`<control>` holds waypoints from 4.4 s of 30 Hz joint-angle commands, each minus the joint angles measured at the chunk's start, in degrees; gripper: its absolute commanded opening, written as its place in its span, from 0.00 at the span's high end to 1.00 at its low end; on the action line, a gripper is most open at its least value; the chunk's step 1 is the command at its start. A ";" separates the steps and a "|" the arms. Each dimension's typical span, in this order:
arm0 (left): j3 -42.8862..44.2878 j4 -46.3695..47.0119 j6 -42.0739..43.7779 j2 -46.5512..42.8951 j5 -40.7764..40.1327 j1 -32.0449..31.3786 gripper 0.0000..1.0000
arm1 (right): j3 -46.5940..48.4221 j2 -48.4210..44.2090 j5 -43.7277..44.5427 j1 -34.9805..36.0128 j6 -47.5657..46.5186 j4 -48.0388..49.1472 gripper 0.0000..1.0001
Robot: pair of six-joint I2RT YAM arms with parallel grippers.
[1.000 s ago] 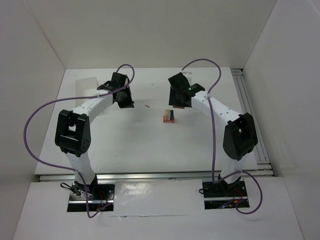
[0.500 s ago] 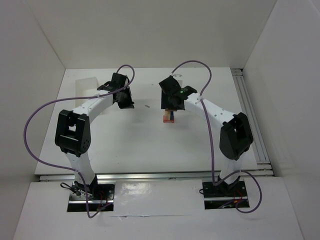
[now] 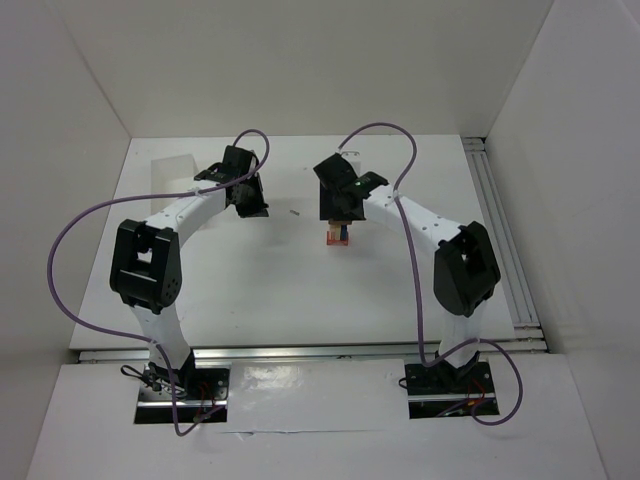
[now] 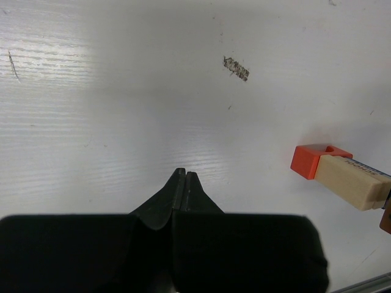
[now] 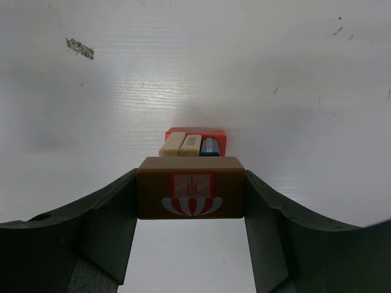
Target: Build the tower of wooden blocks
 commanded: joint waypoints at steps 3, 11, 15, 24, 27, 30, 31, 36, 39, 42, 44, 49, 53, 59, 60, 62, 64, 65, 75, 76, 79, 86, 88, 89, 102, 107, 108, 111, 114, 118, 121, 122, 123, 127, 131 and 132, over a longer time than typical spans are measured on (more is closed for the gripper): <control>-0.30 0.92 -0.43 -2.22 0.32 0.33 1.00 | 3.68 1.50 0.61 0.58 -1.41 -0.70 0.47; -0.30 0.92 -0.43 -1.69 0.32 0.33 1.00 | 4.20 2.02 0.08 0.58 -1.41 -1.23 0.47; -0.30 0.92 -0.43 -1.69 0.32 0.33 1.00 | 4.20 2.02 0.08 1.10 -1.94 -1.23 0.45; -0.30 1.45 -0.43 -1.69 0.32 0.33 1.00 | 4.20 2.55 0.08 1.11 -1.94 -2.37 0.45; -0.30 1.45 -0.43 -1.69 0.32 0.33 1.00 | 3.68 2.55 0.08 1.11 -1.94 -2.37 0.44; -0.30 1.45 -0.43 -1.69 0.32 0.33 1.00 | 3.68 2.55 0.08 1.11 -1.94 -1.85 0.44; -0.30 1.45 -0.43 -1.69 0.32 0.33 1.00 | 3.68 2.55 0.08 1.11 -1.94 -1.85 0.44; -0.30 1.45 -0.43 -1.69 0.32 0.33 1.00 | 3.68 3.08 0.08 1.11 -1.94 -1.85 0.43; -0.30 1.45 -0.43 -1.69 0.32 0.33 1.00 | 3.68 3.08 0.08 1.11 -1.94 -1.32 0.43; -0.30 1.45 -0.43 -1.69 0.32 0.33 1.00 | 3.68 3.08 0.08 1.11 -1.94 -1.32 0.42; -0.30 1.45 -0.43 -1.69 0.32 0.33 1.00 | 3.68 3.08 0.08 1.11 -1.94 -1.32 0.42; -0.83 1.45 -0.43 -1.69 0.32 0.33 1.00 | 3.68 3.61 0.08 1.11 -1.94 -1.32 0.40; -0.83 1.45 -0.43 -1.69 0.32 0.33 1.00 | 4.20 3.61 0.08 1.63 -1.94 -1.93 0.40; -0.83 1.45 -0.43 -1.69 0.32 0.33 1.00 | 4.20 3.61 0.08 1.64 -1.94 -1.94 0.32; -0.83 1.45 -0.43 -1.69 0.32 0.33 1.00 | 4.20 3.61 0.08 1.64 -1.94 -1.94 0.31; -0.83 1.45 -0.43 -1.69 0.32 0.33 1.00 | 4.20 3.61 0.08 1.64 -1.94 -1.94 0.30; -0.83 1.45 -0.43 -1.69 0.32 0.33 1.00 | 4.20 3.61 0.08 1.64 -1.94 -1.94 0.26; -0.83 1.45 -0.43 -1.69 0.32 0.33 1.00 | 4.20 3.61 0.08 1.64 -1.94 -1.94 0.26; -0.83 1.45 0.10 -1.16 0.32 0.33 1.00 | 4.73 3.61 0.60 1.64 -1.94 -2.46 0.20; -0.83 1.45 0.10 -1.16 0.32 0.33 1.00 | 4.73 3.61 0.61 1.64 -1.94 -2.46 0.20; -0.30 1.45 0.10 -1.16 0.32 0.33 1.00 | 5.26 3.61 0.61 2.16 -1.94 -2.46 0.20; -0.30 1.45 0.10 -1.16 0.32 0.33 1.00 | 6.48 3.61 1.66 2.16 -1.94 -3.69 0.14; -0.30 1.45 0.10 -1.16 0.32 0.33 1.00 | 9.11 3.61 3.15 2.16 -2.47 -5.70 0.08; -0.30 1.45 0.10 -1.16 0.32 0.33 1.00 | 10.43 3.61 4.81 2.16 -2.47 -6.50 0.05; -1.97 -0.39 0.10 -7.31 -1.35 0.33 1.00 | 5.63 -11.93 8.13 -13.81 -0.19 -1.59 0.00; -4.26 -0.39 1.23 -14.16 -3.10 -0.20 0.91 | -8.07 -20.12 0.00 -23.48 0.43 1.67 0.00; -4.95 -0.39 2.11 -17.13 -3.81 -0.72 0.86 | -9.49 -20.91 -1.40 -24.28 0.95 1.67 0.00; -6.45 -0.39 3.09 -21.72 -5.65 -0.73 0.44 | -13.46 -23.28 -3.52 -27.01 0.96 2.20 0.00; -7.07 -1.09 4.66 -27.26 -5.66 -0.73 0.23 | -16.53 -24.69 -4.22 -27.63 0.96 2.20 0.00; -8.29 -4.25 6.68 -35.07 -8.37 -0.73 0.21 | -18.73 -26.62 -4.75 -28.16 0.96 2.20 0.00; -10.22 -6.98 7.22 -41.93 -11.28 -0.73 0.21 | -20.58 -27.68 -4.75 -28.69 1.58 2.20 0.00; -10.23 -7.68 7.22 -43.77 -11.80 -0.73 0.21 | -21.10 -27.68 -4.75 -28.69 1.58 2.20 0.00; -10.84 -8.39 7.22 -47.27 -12.77 -0.73 0.22 | -21.63 -28.20 -4.75 -28.69 2.10 2.20 0.00; -12.52 -10.93 6.70 -53.97 -14.26 -0.73 0.22 | -23.92 -28.74 -4.75 -28.69 2.10 2.20 0.00; -14.98 -11.47 6.16 -62.06 -15.59 -0.73 0.22 | -25.59 -30.75 -6.06 -28.69 2.10 2.80 0.00; -15.85 -11.47 6.16 -64.77 -16.20 -0.73 0.22 | -26.38 -31.80 -6.07 -28.69 2.10 2.81 0.00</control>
